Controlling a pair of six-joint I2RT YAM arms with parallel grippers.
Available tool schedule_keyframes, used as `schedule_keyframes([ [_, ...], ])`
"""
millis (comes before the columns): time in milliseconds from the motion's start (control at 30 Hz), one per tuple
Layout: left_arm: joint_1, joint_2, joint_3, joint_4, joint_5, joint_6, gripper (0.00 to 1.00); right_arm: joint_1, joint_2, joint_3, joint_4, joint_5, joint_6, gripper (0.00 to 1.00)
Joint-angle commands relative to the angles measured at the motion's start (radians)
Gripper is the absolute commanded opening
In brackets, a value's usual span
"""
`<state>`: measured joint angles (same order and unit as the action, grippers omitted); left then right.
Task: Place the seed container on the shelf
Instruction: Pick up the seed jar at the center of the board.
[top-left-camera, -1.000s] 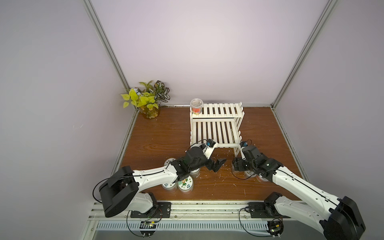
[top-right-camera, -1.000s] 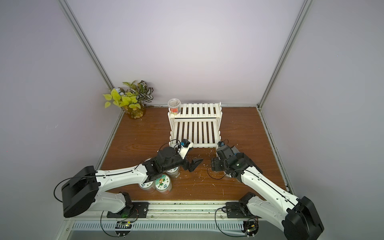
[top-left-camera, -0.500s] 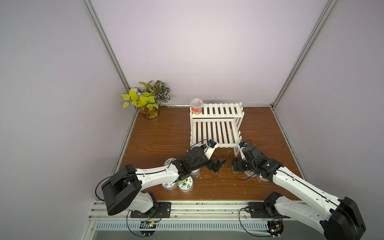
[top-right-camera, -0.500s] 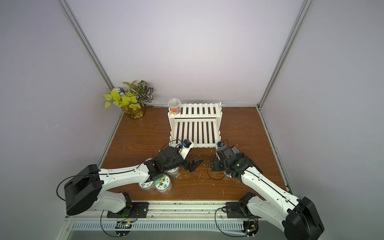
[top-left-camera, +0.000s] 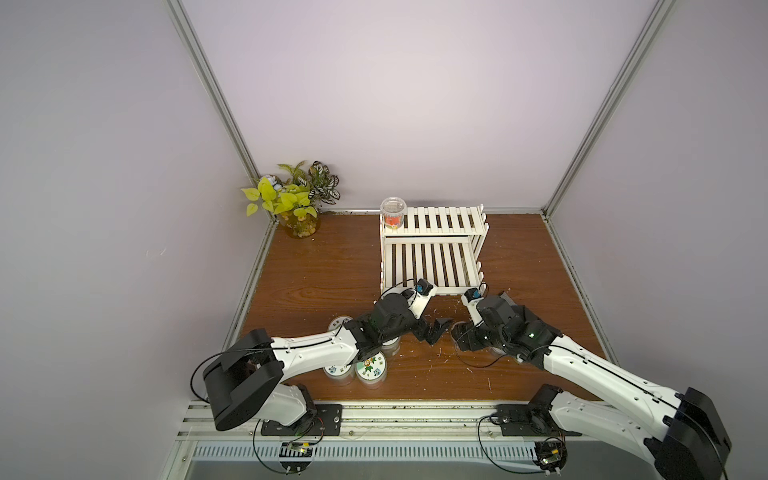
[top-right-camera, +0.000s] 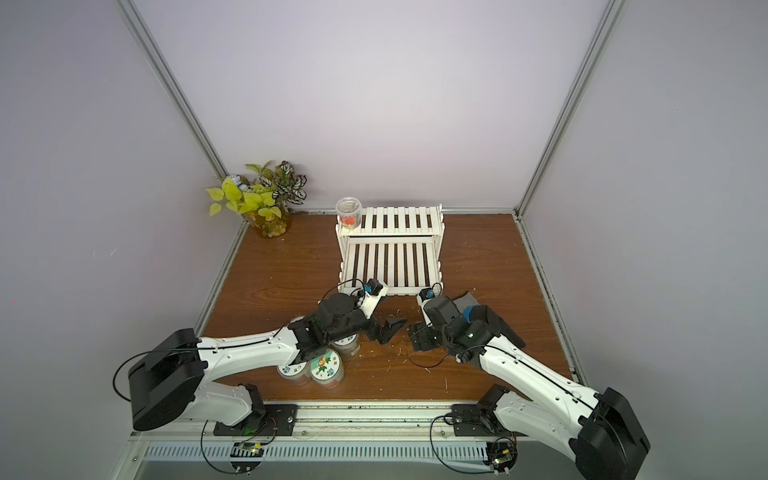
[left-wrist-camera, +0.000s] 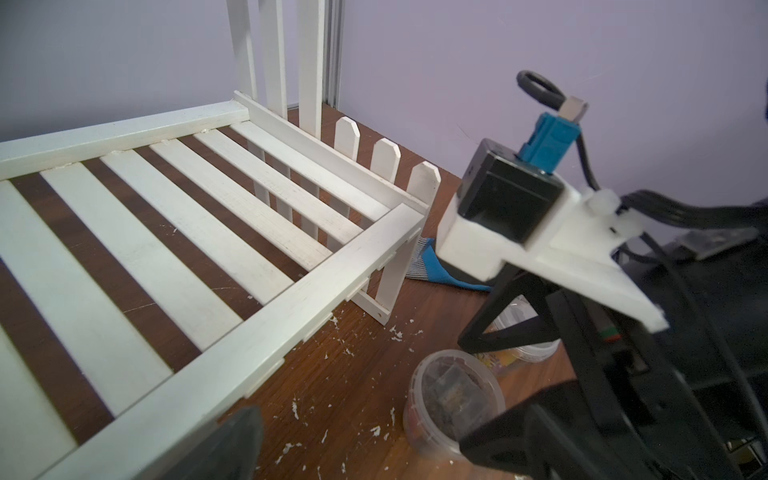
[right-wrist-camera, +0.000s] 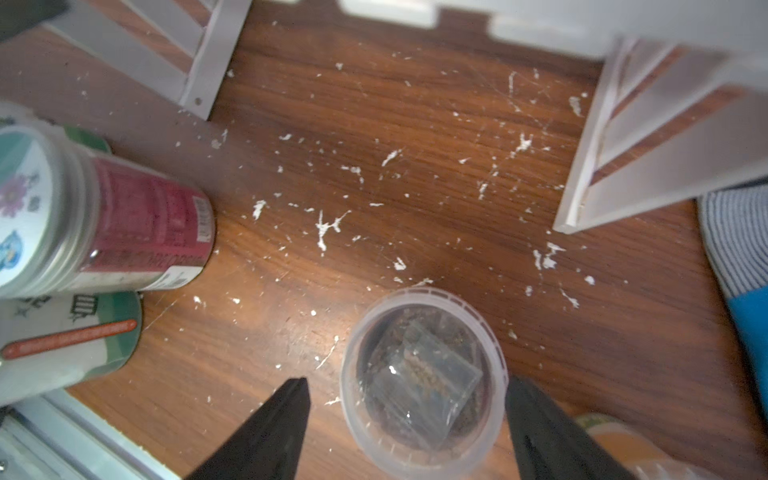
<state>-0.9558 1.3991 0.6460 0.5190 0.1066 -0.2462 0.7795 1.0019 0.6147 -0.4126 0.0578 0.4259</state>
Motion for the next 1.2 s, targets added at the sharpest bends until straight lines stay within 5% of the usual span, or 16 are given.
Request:
schedule_keyframes([
  [0,-0.008,-0.03,-0.005,-0.005,-0.02,0.02,0.99,0.038,-0.021,0.026,0.001,0.124,0.006,0.94],
  [167,-0.007,-0.058,-0.033,-0.053,-0.05,0.051,1.0,0.058,-0.057,0.014,-0.014,0.239,0.039,0.99],
  [533,-0.007,-0.076,-0.039,-0.135,-0.004,0.226,0.99,0.07,-0.005,-0.021,0.069,0.139,-0.058,0.98],
  [1167,-0.007,-0.091,-0.043,-0.125,-0.038,0.236,1.0,0.07,0.094,-0.02,0.092,0.091,-0.099,0.83],
])
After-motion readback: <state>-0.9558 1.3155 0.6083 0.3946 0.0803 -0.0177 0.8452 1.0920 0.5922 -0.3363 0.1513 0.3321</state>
